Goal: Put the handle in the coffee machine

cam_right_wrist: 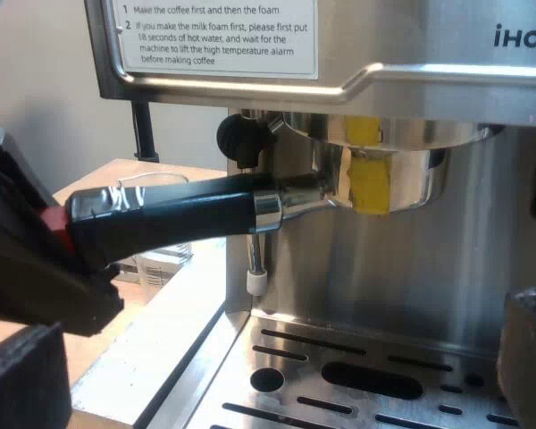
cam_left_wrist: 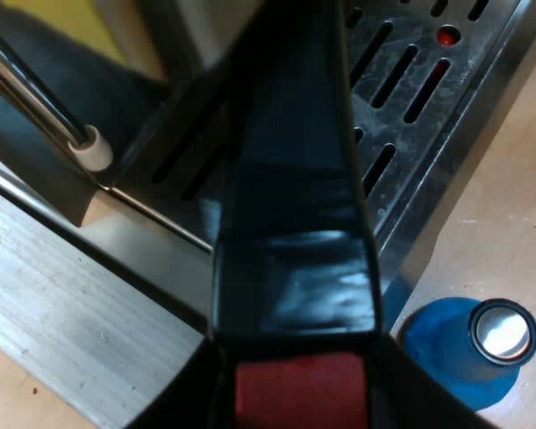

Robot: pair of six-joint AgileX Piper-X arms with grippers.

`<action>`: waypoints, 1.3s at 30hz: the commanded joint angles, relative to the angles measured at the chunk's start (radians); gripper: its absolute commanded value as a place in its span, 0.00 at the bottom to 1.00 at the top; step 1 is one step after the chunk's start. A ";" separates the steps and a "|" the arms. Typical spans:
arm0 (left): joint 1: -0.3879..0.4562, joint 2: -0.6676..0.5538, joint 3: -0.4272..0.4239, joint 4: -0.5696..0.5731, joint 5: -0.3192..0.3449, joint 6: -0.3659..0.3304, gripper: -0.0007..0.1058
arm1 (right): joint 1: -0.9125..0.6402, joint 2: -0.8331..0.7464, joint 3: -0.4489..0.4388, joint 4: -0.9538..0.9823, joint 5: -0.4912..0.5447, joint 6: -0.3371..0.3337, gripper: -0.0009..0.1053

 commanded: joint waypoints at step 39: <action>0.001 0.004 -0.090 -0.051 0.157 -0.077 0.01 | -0.004 -0.001 -0.002 -0.014 -0.002 -0.013 0.99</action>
